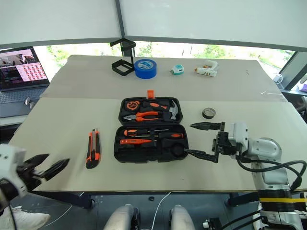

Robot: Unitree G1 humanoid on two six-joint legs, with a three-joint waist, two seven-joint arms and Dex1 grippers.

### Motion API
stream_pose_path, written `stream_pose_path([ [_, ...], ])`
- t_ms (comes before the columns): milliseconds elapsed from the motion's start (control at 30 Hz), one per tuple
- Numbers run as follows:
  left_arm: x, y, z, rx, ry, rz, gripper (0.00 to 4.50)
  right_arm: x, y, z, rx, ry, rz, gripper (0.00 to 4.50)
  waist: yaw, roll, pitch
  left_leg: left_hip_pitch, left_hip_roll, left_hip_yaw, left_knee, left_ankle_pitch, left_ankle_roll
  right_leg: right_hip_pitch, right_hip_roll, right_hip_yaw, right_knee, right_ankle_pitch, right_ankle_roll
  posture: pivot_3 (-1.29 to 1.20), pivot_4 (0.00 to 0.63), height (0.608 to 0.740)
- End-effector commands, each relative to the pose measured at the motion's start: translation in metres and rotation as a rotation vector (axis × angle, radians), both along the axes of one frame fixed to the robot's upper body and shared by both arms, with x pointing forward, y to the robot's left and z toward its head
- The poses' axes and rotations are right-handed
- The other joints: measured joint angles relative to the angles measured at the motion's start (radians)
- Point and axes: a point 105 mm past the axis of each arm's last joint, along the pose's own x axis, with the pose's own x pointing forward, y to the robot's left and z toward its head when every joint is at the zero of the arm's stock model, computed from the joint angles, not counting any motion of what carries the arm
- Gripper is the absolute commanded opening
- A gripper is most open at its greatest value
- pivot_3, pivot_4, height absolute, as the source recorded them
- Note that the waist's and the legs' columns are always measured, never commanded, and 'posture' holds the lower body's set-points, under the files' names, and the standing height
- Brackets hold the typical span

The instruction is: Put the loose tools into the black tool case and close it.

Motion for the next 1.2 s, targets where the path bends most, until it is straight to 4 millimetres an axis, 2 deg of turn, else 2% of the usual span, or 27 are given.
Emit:
stream_pose_path([
  [33, 0.022, -0.026, -0.011, -0.032, 0.032, 0.081, 4.47, 0.001, 0.009, 0.012, 0.016, -0.043, 0.011, 4.5, -0.003, 0.0, 0.0, 0.0, 0.0, 0.0, 0.0, 0.0, 0.0, 0.0, 0.0, 0.0, 0.0, 0.0, 0.0, 0.0, 0.15, 0.74],
  [133, 0.032, -0.042, -0.018, -0.064, 0.065, 0.111, 4.47, 0.001, 0.011, 0.013, 0.017, -0.043, 0.012, 4.5, -0.004, -0.003, 0.0, 0.003, -0.001, -0.001, 0.0, -0.001, -0.001, 0.003, 0.001, 0.0, 0.0, 0.001, 0.001, 0.0, 0.15, 0.74],
  [267, 0.047, -0.057, -0.032, -0.015, 0.113, 0.122, 4.47, 0.002, 0.014, 0.015, 0.023, -0.047, 0.008, 4.5, -0.01, -0.003, 0.0, 0.003, -0.001, -0.001, -0.001, -0.001, -0.002, 0.003, 0.002, 0.0, 0.0, 0.001, 0.0, 0.0, 0.15, 0.74],
  [333, 0.055, -0.067, -0.035, -0.057, 0.128, 0.127, 4.47, 0.002, 0.016, 0.016, 0.026, -0.046, 0.006, 4.5, -0.008, -0.003, 0.0, 0.003, -0.001, -0.002, -0.001, -0.001, -0.002, 0.003, 0.002, 0.0, 0.0, 0.001, 0.0, 0.0, 0.15, 0.74],
  [467, 0.056, -0.076, -0.046, -0.033, 0.178, 0.11, 3.28, 0.001, 0.018, 0.017, 0.036, -0.043, 0.003, 4.5, -0.007, -0.003, 0.0, 0.003, -0.002, -0.001, 0.0, -0.001, -0.002, 0.004, 0.001, 0.0, -0.001, 0.001, 0.0, 0.0, 0.15, 0.74],
  [600, 0.055, -0.066, -0.045, -0.019, 0.167, 0.129, 1.81, 0.001, 0.016, 0.019, 0.042, -0.043, -0.012, 4.5, -0.006, -0.003, 0.0, 0.003, -0.002, -0.001, 0.0, -0.001, -0.002, 0.004, 0.001, 0.0, -0.001, 0.001, 0.0, 0.0, 0.15, 0.74],
  [667, 0.055, -0.059, -0.037, -0.007, 0.117, 0.11, 1.67, 0.001, 0.016, 0.019, 0.04, -0.043, -0.015, 4.5, -0.006, -0.003, 0.0, 0.003, -0.001, -0.001, 0.0, -0.001, -0.002, 0.004, 0.001, 0.0, -0.001, 0.001, 0.0, 0.0, 0.15, 0.74],
  [767, 0.054, -0.04, -0.009, 0.034, -0.029, 0.012, 1.67, 0.0, 0.012, 0.02, 0.035, -0.046, -0.029, 4.5, -0.014, -0.004, 0.0, 0.003, -0.001, -0.001, -0.001, -0.001, -0.002, 0.003, 0.001, 0.0, -0.001, 0.001, 0.0, 0.0, 0.15, 0.74],
  [867, 0.046, -0.028, 0.02, 0.174, -0.137, -0.27, 1.67, 0.0, 0.004, 0.022, 0.024, -0.048, -0.059, 4.5, -0.02, -0.004, 0.001, 0.002, 0.001, -0.001, -0.003, -0.001, -0.003, -0.001, 0.001, -0.001, 0.0, -0.001, -0.005, 0.0, 0.15, 0.74],
  [933, 0.042, -0.035, 0.03, 0.219, -0.176, -0.447, 1.67, 0.0, 0.001, 0.022, 0.017, -0.048, -0.071, 4.5, -0.015, -0.003, 0.002, 0.002, 0.001, 0.0, -0.006, 0.0, -0.004, -0.003, 0.0, -0.001, 0.0, -0.004, -0.012, 0.0, 0.15, 0.74],
  [1000, 0.037, -0.064, 0.043, 0.227, -0.218, -0.736, 1.67, 0.0, -0.005, 0.022, 0.002, -0.049, -0.091, 4.5, -0.005, -0.001, 0.002, 0.002, -0.001, 0.001, -0.007, 0.0, -0.005, -0.004, -0.004, -0.001, -0.001, -0.005, -0.014, 0.0, 0.15, 0.74],
  [1067, 0.032, -0.092, 0.046, 0.248, -0.209, -0.989, 1.67, 0.001, -0.01, 0.022, -0.011, -0.05, -0.107, 4.5, 0.008, -0.001, 0.002, 0.001, -0.002, 0.003, -0.007, 0.0, -0.004, -0.003, -0.005, -0.002, -0.002, -0.005, -0.014, 0.0, 0.15, 0.74],
  [1167, 0.036, -0.117, 0.041, 0.287, -0.169, -1.171, 1.67, 0.001, -0.014, 0.022, -0.025, -0.051, -0.117, 4.5, 0.01, -0.001, 0.002, -0.005, -0.002, 0.006, -0.007, 0.001, -0.002, -0.007, -0.005, -0.001, -0.006, -0.002, -0.011, 0.0, 0.15, 0.74],
  [1200, 0.039, -0.125, 0.039, 0.306, -0.16, -1.215, 1.67, 0.0, -0.016, 0.022, -0.028, -0.051, -0.121, 4.5, 0.007, -0.001, 0.002, -0.006, -0.003, 0.006, -0.007, 0.002, 0.0, -0.007, -0.006, -0.001, -0.006, 0.001, -0.004, 0.0, 0.15, 0.74],
])
